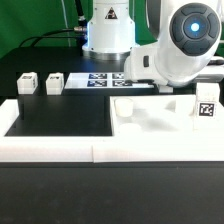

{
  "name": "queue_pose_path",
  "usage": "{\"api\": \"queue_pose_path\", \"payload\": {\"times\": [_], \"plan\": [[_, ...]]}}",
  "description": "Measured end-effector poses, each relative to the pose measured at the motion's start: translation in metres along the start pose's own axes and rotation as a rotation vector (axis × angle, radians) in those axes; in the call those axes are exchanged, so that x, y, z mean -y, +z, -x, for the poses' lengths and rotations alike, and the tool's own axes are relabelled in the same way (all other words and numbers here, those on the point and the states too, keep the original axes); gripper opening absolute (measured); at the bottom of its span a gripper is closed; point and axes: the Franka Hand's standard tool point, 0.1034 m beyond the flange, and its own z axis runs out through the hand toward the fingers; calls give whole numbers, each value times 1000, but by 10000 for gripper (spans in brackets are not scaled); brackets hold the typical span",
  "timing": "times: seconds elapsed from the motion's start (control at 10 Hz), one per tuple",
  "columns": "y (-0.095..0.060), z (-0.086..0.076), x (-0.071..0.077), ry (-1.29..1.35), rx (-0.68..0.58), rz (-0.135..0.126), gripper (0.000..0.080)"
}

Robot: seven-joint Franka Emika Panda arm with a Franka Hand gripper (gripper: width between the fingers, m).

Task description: Assemble square table

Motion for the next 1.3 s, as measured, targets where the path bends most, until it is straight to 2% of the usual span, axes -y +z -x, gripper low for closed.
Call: {"api": "queue_pose_path", "payload": {"times": [0.1, 0.2, 0.3, 0.4, 1.1, 1.3], "plan": [[0, 0, 0, 0, 0, 0, 524], [0, 0, 0, 0, 0, 0, 524], [0, 0, 0, 1, 1, -1, 342], [0, 0, -1, 1, 1, -1, 289], [-2, 1, -3, -5, 7, -6, 290], [-47, 19, -17, -64, 28, -43, 290]]}}
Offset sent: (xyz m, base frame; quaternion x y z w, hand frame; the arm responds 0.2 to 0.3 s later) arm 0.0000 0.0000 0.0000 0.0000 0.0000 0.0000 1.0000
